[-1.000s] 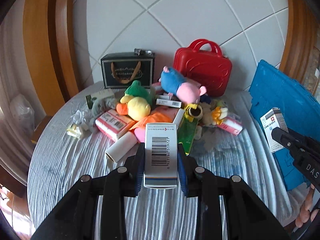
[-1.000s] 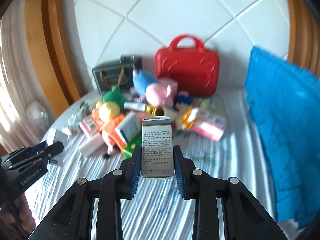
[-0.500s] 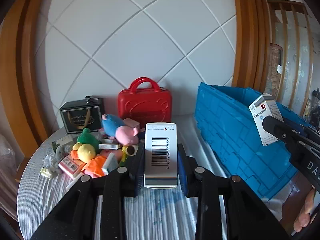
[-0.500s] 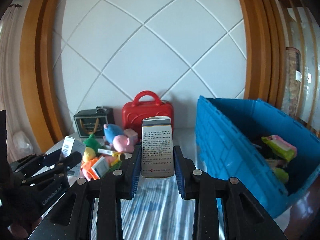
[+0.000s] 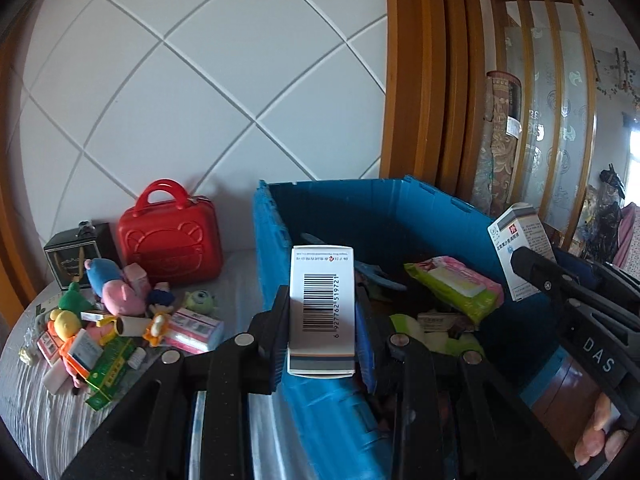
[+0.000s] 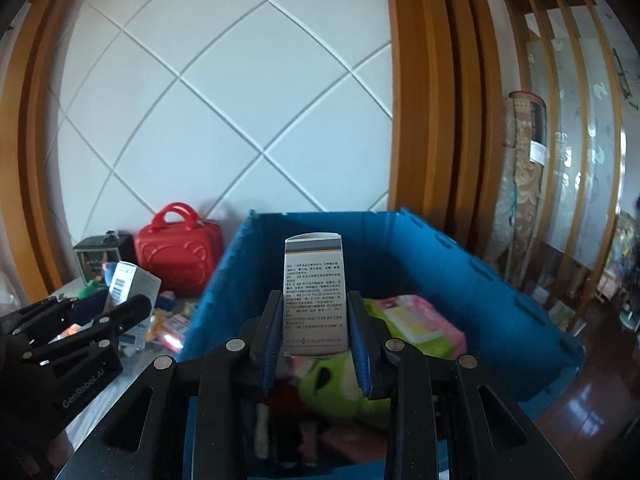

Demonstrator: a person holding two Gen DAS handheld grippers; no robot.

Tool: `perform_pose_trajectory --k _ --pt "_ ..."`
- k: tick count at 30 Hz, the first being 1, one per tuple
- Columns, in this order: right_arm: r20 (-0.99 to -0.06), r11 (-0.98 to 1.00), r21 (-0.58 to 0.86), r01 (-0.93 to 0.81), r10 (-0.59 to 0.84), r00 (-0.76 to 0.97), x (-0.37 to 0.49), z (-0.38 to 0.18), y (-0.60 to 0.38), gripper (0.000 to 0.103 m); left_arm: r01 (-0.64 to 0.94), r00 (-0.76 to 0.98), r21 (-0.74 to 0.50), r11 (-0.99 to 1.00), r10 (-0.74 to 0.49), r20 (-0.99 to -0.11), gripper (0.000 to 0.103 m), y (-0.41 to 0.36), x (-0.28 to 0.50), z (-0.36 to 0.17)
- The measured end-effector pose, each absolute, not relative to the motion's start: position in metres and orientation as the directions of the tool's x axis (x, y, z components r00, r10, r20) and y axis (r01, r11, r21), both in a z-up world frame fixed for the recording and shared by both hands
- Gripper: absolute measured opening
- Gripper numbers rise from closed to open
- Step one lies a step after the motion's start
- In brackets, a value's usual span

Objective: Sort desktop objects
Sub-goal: 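Carry both white medicine boxes with both grippers toward the blue bin, then open both grippers to drop the white medicine boxes into the bin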

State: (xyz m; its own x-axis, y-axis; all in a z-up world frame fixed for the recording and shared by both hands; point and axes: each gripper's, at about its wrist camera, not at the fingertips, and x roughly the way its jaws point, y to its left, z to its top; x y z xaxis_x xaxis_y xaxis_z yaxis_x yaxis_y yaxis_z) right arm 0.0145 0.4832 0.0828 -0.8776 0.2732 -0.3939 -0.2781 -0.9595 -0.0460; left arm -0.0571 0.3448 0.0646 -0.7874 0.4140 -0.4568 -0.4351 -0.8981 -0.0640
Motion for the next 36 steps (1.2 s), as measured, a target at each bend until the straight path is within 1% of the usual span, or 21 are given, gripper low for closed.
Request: perform_pose_trajectory --k 3,7,12,16,20,29,30,31,32,33,34,36 --pt "-0.457 -0.957 -0.029 -0.289 0.27 -0.847 0.007 0.076 0.536 0.03 -0.435 -0.768 -0.024 -0.9 0.385 -0.512 0.029 0.404 -0.063 0.062" --pt "-0.532 -0.957 -0.023 -0.288 0.256 -0.807 -0.002 0.058 0.58 0.03 -0.443 -0.729 0.013 -0.897 0.351 -0.587 0.029 0.454 -0.071 0.049" --pt "-0.619 -0.959 -0.061 -0.277 0.253 -0.743 -0.015 0.038 0.605 0.03 -0.446 -0.696 0.023 -0.895 0.33 -0.638 0.029 0.489 -0.075 0.038" --pt "-0.673 -0.964 -0.076 -0.253 0.237 -0.701 -0.023 0.027 0.615 0.03 -0.455 -0.658 0.01 -0.891 0.329 -0.678 0.029 0.498 -0.076 0.034" --pt "-0.696 -0.97 -0.07 -0.234 0.216 -0.685 -0.024 0.021 0.621 0.03 -0.455 -0.635 0.007 -0.89 0.32 -0.703 0.029 0.504 -0.076 0.03" --pt "-0.702 -0.967 -0.061 -0.249 0.219 -0.677 -0.022 0.017 0.625 0.031 -0.452 -0.615 -0.014 -0.892 0.323 -0.719 0.03 0.503 -0.077 0.024" --pt "-0.7 -0.966 -0.061 -0.253 0.222 -0.679 -0.02 0.018 0.625 0.031 -0.453 -0.615 -0.012 -0.891 0.322 -0.72 0.034 0.504 -0.076 0.024" --pt "-0.698 -0.965 -0.062 -0.256 0.226 -0.68 -0.019 0.019 0.625 0.031 -0.456 -0.617 -0.009 -0.89 0.323 -0.718 0.043 0.504 -0.075 0.023" --pt "-0.696 -0.964 -0.064 -0.258 0.228 -0.68 -0.018 0.019 0.625 0.032 -0.456 -0.62 -0.007 -0.89 0.323 -0.715 0.047 0.503 -0.074 0.023" --pt "-0.694 -0.963 -0.066 -0.261 0.232 -0.681 -0.017 0.02 0.626 0.033 -0.456 -0.625 -0.004 -0.89 0.323 -0.71 0.054 0.503 -0.073 0.023" --pt "-0.692 -0.962 -0.066 -0.264 0.235 -0.682 -0.016 0.02 0.626 0.035 -0.456 -0.63 -0.001 -0.89 0.324 -0.706 0.057 0.503 -0.071 0.024" --pt "-0.689 -0.96 -0.07 -0.27 0.242 -0.683 -0.014 0.022 0.627 0.037 -0.457 -0.635 -0.001 -0.89 0.327 -0.7 0.058 0.502 -0.069 0.025"
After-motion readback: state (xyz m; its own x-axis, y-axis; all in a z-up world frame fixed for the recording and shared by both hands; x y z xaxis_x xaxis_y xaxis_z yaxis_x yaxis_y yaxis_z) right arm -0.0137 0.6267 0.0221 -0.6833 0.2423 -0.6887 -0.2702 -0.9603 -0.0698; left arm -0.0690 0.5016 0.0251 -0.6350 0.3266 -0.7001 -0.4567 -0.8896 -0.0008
